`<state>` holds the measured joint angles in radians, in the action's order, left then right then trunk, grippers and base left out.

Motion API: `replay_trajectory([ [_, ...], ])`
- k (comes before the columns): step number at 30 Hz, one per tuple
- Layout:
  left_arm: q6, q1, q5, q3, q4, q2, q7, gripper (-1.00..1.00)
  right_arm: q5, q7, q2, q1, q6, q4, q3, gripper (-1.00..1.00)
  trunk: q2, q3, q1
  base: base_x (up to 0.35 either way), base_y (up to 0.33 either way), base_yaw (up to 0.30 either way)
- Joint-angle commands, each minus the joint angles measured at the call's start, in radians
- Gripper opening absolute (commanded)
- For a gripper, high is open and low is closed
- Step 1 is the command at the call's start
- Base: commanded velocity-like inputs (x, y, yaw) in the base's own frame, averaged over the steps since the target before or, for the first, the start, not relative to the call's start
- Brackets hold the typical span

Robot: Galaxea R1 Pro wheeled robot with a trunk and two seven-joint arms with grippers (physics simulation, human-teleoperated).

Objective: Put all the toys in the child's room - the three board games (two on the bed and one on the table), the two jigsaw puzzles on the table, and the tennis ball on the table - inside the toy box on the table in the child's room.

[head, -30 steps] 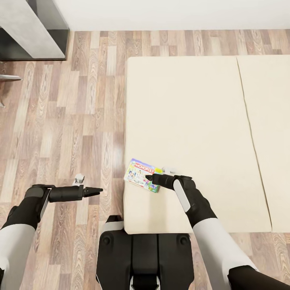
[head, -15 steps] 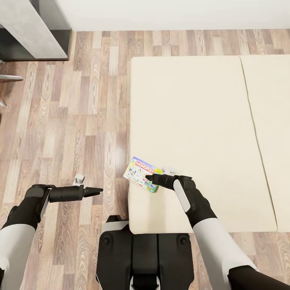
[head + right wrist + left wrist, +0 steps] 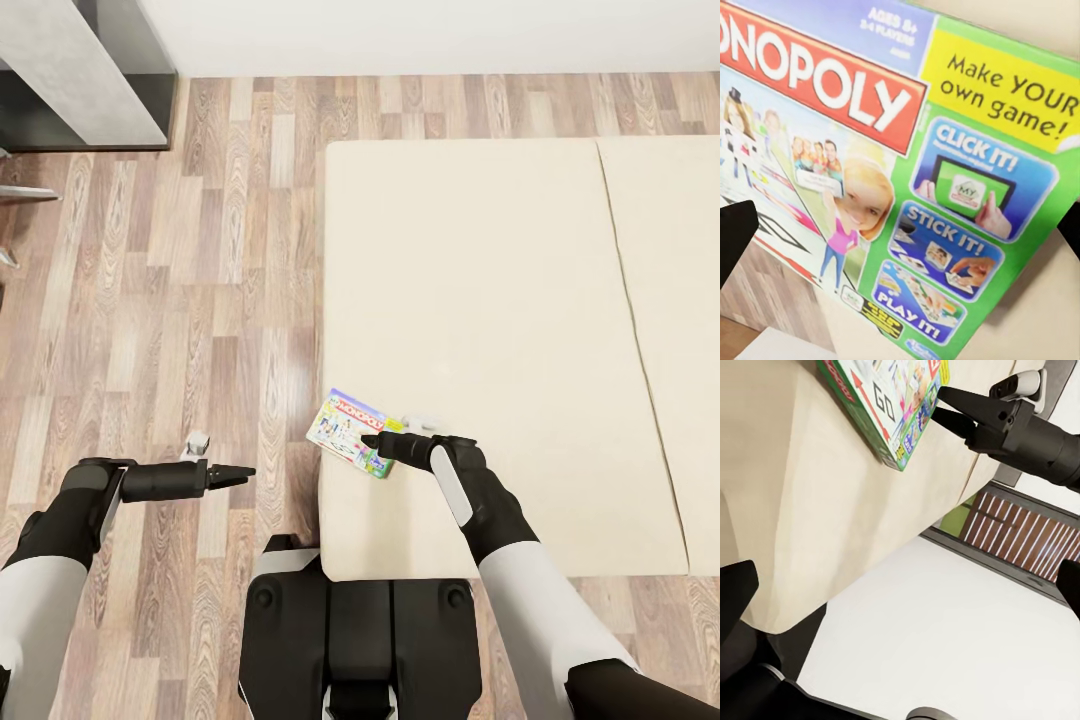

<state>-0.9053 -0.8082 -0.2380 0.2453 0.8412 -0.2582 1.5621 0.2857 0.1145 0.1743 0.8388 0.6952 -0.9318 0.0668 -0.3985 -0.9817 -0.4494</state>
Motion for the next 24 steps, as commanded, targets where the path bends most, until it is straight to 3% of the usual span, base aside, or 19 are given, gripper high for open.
replay_trajectory([
  [1, -0.01, -0.001, -0.011, 0.002, 0.001, 0.001, 0.009, 1.0, -0.003, 0.004, 0.0, 0.0, 0.004, -0.001, -0.001, 1.0, -0.002, -0.001, -0.001, 0.0, 0.0, 0.0],
  [11, -0.01, 0.0, -0.011, 0.002, 0.001, 0.0, 0.009, 1.0, -0.003, 0.006, 0.0, 0.0, 0.004, -0.003, 0.036, 1.0, -0.002, -0.001, -0.001, 0.0, 0.0, 0.0],
  [24, -0.01, -0.001, -0.011, 0.002, 0.001, 0.0, 0.009, 1.0, 0.001, 0.016, 0.0, 0.0, 0.006, -0.005, 0.039, 1.0, -0.002, -0.001, -0.001, 0.0, 0.0, 0.0],
])
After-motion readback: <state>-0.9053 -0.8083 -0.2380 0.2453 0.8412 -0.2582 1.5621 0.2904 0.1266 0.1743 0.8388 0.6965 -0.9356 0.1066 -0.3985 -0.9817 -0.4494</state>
